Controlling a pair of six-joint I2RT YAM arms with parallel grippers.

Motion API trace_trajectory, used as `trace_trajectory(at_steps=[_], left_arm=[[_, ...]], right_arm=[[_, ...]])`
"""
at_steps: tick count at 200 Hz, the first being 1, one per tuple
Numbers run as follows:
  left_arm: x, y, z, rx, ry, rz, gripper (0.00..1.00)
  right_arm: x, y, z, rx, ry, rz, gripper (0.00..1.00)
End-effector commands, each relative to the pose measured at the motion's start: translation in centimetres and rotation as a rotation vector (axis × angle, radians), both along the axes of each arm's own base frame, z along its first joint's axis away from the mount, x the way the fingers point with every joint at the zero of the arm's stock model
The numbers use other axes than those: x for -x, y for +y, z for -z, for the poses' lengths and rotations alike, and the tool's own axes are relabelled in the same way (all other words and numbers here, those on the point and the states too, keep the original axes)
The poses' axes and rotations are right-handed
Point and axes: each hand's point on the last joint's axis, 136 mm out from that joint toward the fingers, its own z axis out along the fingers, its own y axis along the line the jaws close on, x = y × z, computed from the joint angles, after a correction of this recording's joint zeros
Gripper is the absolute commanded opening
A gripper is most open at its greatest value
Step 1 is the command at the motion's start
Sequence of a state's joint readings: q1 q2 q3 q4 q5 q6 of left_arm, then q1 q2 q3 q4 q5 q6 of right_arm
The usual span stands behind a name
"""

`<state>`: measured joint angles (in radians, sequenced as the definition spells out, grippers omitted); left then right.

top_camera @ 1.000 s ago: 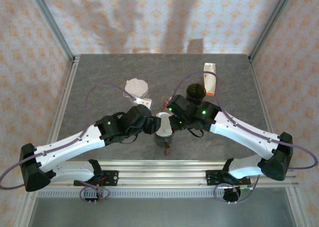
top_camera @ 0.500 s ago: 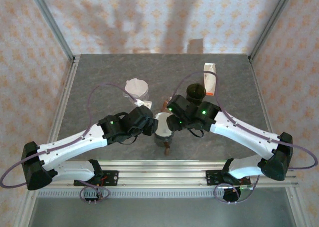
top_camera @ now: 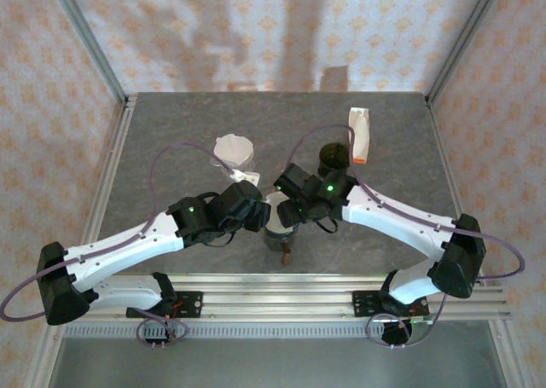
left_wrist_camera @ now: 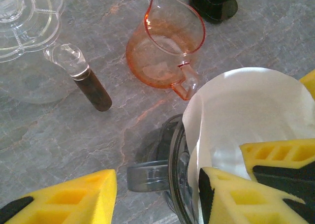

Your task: Place the coffee filter in the dripper

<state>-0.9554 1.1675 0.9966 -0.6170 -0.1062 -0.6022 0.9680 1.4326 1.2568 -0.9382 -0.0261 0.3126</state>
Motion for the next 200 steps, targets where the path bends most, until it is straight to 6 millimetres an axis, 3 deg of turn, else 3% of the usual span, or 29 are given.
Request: trace_trajectory(at_steps=[1, 26, 64, 107, 200], left_arm=[[0.2, 1.1, 0.9, -0.050, 0.005, -0.021, 0.47], [0.3, 1.1, 1.0, -0.050, 0.006, -0.020, 0.47], [0.2, 0.8, 0.9, -0.038, 0.006, -0.016, 0.48], [0.2, 0.8, 1.0, -0.032, 0.005, -0.019, 0.48], [0.1, 0.5, 1.4, -0.034, 0.013, -0.018, 0.48]], right_arm=[[-0.5, -1.1, -0.8, 0.040, -0.031, 0.013, 0.68], [-0.6, -1.4, -1.0, 0.039, -0.043, 0.026, 0.68], [-1.0, 0.9, -2.2, -0.049, -0.038, -0.008, 0.70], [-1.5, 0.6, -0.1, 0.001, 0.015, 0.004, 0.70], [-1.5, 0.1, 2.4, 0.067, 0.049, -0.009, 0.70]])
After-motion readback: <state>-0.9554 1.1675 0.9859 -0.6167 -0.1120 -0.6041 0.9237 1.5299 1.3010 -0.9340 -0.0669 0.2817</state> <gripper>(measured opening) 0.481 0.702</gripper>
